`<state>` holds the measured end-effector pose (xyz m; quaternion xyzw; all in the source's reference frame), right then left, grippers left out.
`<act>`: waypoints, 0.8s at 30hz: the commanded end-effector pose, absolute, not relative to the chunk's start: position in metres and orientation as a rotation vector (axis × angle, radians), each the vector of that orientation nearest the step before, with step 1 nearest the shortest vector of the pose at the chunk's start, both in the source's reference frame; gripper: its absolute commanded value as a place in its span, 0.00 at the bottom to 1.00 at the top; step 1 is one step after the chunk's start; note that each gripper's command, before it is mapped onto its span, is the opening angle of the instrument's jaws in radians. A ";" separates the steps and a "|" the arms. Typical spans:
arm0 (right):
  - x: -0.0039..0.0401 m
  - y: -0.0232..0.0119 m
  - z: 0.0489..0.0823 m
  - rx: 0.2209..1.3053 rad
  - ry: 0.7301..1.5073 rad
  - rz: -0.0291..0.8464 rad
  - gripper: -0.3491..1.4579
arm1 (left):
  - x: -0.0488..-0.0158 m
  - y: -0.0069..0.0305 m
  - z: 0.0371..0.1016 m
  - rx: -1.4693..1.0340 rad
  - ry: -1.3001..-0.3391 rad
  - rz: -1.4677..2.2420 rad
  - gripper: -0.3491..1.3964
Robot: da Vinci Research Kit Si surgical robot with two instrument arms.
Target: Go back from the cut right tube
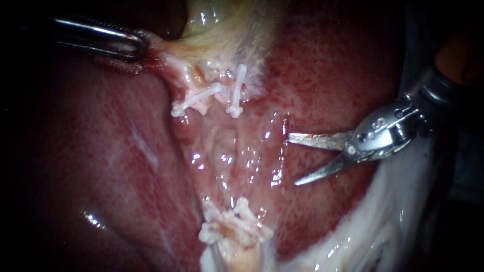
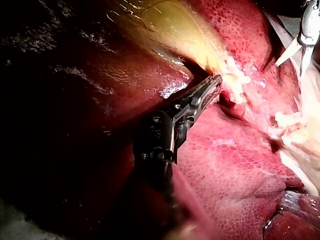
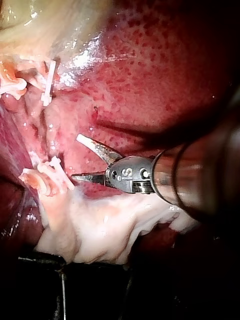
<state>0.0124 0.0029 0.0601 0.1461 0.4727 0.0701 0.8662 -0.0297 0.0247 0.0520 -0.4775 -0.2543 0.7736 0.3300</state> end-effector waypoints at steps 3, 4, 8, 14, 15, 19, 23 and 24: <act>0.0122 0.0029 0.0601 0.310 0.991 0.147 0.99 | -0.0301 0.0244 0.0523 -1.248 -0.662 2.025 0.00; 0.0122 0.0029 0.0601 0.310 0.991 0.147 0.99 | -0.0304 0.0242 0.0525 -1.249 -0.663 2.025 0.00; 0.0121 0.0029 0.0600 0.311 0.991 0.146 0.99 | -0.0319 0.0231 0.0538 -1.258 -0.673 2.031 0.00; 0.0119 0.0029 0.0600 0.311 0.992 0.145 0.99 | -0.0339 0.0216 0.0565 -1.250 -0.694 2.062 0.00; 0.0118 0.0029 0.0600 0.311 0.992 0.145 0.99 | -0.0341 0.0214 0.0568 -1.242 -0.700 2.064 0.00; 0.0118 0.0029 0.0600 0.312 0.992 0.145 0.99 | -0.0342 0.0215 0.0570 -1.242 -0.700 2.064 0.00; 0.0117 0.0029 0.0599 0.312 0.992 0.145 0.99 | -0.0341 0.0216 0.0569 -1.242 -0.702 2.064 0.00; 0.0117 0.0029 0.0599 0.312 0.992 0.145 0.99 | -0.0341 0.0216 0.0568 -1.242 -0.702 2.064 0.00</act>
